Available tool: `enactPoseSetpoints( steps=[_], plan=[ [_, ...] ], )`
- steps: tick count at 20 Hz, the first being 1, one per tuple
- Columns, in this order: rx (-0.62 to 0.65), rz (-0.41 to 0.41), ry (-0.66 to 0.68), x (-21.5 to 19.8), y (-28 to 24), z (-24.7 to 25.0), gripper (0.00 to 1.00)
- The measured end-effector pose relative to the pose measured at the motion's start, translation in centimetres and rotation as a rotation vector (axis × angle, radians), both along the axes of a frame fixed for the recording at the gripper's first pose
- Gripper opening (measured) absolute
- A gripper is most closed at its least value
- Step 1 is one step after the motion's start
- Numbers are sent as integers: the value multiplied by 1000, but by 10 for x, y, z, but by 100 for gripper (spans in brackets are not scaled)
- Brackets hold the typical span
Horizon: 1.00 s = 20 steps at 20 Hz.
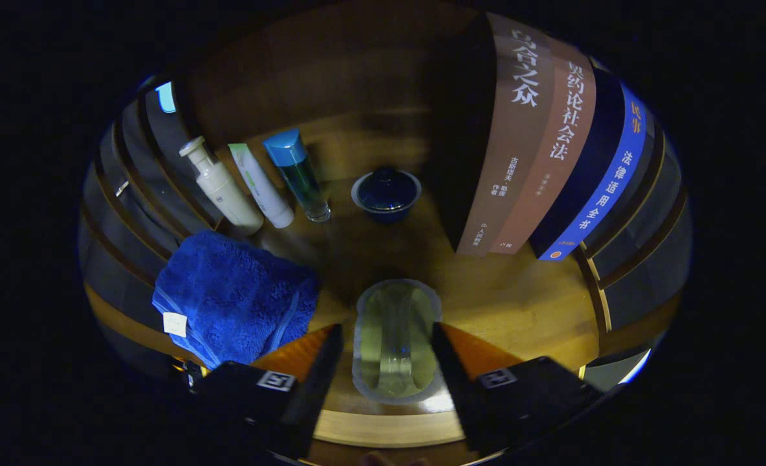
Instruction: Pull open the drawer, take out the items inside it, and place them on the countertop above the cabinet.
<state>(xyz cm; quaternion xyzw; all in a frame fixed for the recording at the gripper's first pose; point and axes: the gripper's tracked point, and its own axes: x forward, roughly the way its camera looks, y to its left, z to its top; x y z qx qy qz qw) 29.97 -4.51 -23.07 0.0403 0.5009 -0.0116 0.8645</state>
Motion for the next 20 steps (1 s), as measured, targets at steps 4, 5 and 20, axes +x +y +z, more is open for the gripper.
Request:
enactPoseSetpoints(
  steps=[4, 5, 20],
  plan=[
    [-9, 37, -157, -5, 13, 27, 100],
    [3, 34, -212, -9, 18, 37, 100],
    [42, 109, -1033, -202, 41, 184, 98]
  ],
)
